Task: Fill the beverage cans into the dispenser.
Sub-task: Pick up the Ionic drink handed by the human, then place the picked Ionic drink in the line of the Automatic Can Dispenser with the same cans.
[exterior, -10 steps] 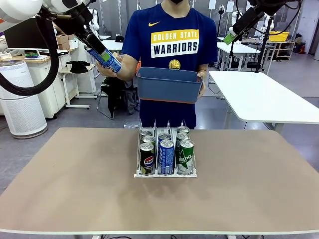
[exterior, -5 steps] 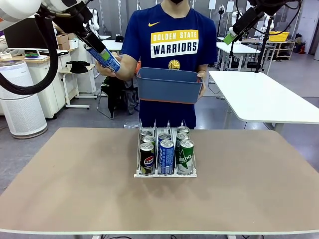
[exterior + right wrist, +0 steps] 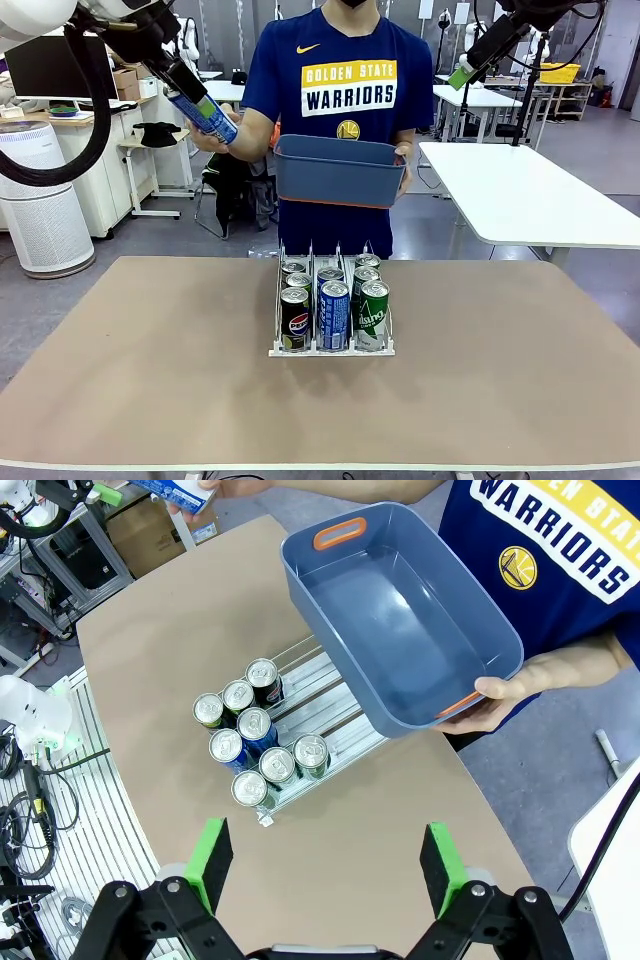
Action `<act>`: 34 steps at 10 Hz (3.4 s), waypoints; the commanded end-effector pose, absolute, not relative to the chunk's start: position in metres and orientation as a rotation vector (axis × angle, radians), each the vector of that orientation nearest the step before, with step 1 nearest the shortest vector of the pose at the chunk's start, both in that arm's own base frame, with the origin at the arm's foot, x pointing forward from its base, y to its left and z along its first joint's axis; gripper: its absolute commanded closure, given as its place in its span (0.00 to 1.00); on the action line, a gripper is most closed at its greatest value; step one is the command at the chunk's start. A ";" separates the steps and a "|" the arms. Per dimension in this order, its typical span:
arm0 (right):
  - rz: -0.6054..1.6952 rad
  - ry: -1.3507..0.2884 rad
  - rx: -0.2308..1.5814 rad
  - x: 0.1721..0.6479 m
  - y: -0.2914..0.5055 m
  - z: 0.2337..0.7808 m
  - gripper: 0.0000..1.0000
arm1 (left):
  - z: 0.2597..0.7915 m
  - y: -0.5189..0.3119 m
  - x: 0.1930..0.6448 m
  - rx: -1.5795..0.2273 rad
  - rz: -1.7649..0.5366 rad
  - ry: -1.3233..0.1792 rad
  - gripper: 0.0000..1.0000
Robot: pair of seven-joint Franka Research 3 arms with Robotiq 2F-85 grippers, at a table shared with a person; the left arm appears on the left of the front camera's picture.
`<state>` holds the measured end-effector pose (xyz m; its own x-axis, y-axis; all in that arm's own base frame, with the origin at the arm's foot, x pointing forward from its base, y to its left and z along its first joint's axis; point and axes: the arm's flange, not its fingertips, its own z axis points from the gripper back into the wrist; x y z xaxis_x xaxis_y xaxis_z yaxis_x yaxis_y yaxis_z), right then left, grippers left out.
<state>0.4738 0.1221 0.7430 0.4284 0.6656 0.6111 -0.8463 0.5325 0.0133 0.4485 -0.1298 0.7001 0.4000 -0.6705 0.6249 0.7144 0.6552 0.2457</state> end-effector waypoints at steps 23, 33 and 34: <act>0.977 -0.604 0.352 0.473 0.121 0.742 0.00 | 0.708 -0.126 0.439 -0.071 -0.879 -0.722 1.00; 0.977 -0.604 0.352 0.473 0.121 0.742 0.00 | 0.708 -0.126 0.439 -0.071 -0.879 -0.722 1.00; 0.977 -0.604 0.352 0.473 0.121 0.742 0.00 | 0.708 -0.126 0.439 -0.071 -0.879 -0.722 1.00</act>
<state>0.4738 0.1221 0.7430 0.4284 0.6656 0.6111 -0.8463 0.5325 0.0133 0.4393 -0.1264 0.7070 0.4233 -0.6781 0.6008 0.7216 0.6533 0.2290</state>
